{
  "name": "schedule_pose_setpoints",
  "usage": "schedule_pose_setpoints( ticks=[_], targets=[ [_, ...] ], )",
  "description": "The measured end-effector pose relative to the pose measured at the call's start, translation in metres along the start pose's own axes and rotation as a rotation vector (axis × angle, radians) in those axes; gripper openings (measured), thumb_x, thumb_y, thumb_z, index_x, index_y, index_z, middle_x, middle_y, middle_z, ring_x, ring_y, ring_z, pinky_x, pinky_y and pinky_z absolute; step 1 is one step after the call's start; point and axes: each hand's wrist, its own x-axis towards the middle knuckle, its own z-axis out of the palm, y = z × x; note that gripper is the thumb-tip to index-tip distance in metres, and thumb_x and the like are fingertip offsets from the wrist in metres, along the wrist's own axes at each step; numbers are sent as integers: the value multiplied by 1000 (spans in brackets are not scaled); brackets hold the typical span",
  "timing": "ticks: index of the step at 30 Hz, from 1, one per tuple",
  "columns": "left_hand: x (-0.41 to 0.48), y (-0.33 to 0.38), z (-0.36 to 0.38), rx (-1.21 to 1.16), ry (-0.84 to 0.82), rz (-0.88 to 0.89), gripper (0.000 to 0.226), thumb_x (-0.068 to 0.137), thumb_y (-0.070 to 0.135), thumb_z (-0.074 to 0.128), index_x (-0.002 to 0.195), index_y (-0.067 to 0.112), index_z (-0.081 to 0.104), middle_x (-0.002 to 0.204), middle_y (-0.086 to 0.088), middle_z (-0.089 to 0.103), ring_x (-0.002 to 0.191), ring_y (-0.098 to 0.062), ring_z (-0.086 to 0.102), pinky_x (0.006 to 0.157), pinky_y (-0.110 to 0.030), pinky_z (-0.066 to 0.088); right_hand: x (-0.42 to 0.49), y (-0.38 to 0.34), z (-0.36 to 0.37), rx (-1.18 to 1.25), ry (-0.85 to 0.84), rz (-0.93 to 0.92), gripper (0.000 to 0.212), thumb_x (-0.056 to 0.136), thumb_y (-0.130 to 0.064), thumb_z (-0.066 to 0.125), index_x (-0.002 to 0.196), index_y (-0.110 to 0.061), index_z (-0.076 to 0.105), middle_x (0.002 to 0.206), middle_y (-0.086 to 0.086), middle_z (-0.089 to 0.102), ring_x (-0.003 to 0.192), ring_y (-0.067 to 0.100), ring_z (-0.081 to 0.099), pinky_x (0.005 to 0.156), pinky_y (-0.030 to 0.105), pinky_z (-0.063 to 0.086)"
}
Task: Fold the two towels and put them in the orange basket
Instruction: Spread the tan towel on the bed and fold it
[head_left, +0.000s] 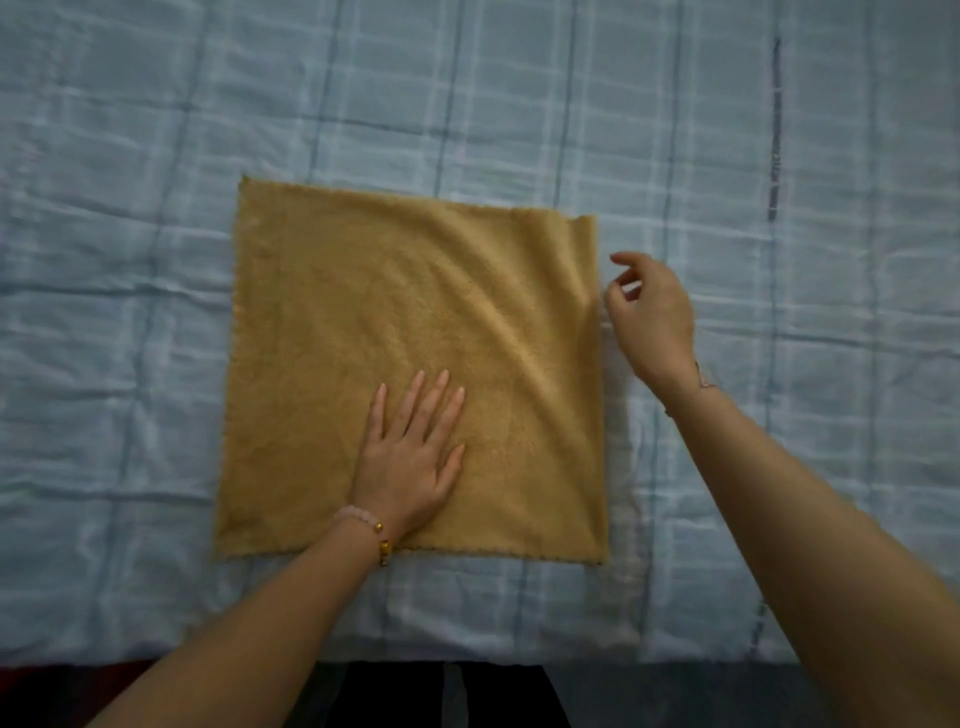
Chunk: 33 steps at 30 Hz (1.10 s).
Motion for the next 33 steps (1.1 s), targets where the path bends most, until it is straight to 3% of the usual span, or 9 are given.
schedule_pose_setpoints(
  ticks=[5,9,13,16,20,26,29,31,33],
  targets=[
    [1,0,1,24,24,11,59,91,45,32,145,20,29,153,-4,27,142,-23,19,113,-53,14,45,-19,15,27,-103,18,40,91,-24,52,130,-22,52,126,7,48,108,22,56,94,28,44],
    [2,-1,2,23,50,18,59,91,45,34,145,20,30,153,-4,27,142,-23,19,113,-53,15,62,-24,25,-56,-166,29,34,89,-28,56,123,-20,57,124,8,49,110,23,53,88,26,42],
    [2,-1,3,15,71,21,59,91,45,34,144,20,30,153,-3,27,142,-23,20,113,-53,15,70,-27,30,-81,-104,96,16,87,-25,59,98,-17,67,109,4,65,99,20,60,73,26,41],
    [1,-1,3,13,74,18,60,91,45,36,145,20,29,153,-4,28,142,-23,20,113,-53,15,77,-26,26,-81,-62,126,16,86,-25,59,97,-18,67,107,1,67,101,19,60,81,30,46],
    [1,-2,3,16,68,18,60,91,45,35,145,20,30,154,-4,26,143,-23,18,113,-54,14,78,-22,19,-82,34,190,24,87,-15,48,106,-17,63,116,4,61,108,21,56,80,24,37],
    [1,-2,3,19,87,16,59,92,44,35,145,19,30,154,-4,26,143,-24,17,113,-54,15,28,-27,26,-198,213,-136,38,83,-10,41,117,-7,56,120,16,54,110,33,48,92,35,35],
    [0,-1,4,28,103,19,59,91,44,36,145,19,30,153,-4,26,142,-24,17,113,-53,15,8,-20,41,-314,-36,-289,42,91,-18,39,131,-9,48,136,14,47,123,33,43,103,41,33],
    [0,0,5,32,106,14,60,91,44,37,145,19,29,153,-4,26,142,-23,18,113,-53,16,12,-16,46,-380,-225,-184,53,96,-31,36,147,-15,26,155,6,23,143,26,19,115,48,16],
    [0,0,4,42,99,12,60,91,44,37,145,19,28,154,-4,25,143,-23,18,113,-53,16,25,-16,45,-393,-324,-82,65,96,-39,36,151,-17,9,159,0,6,146,22,2,116,51,6]
  ],
)
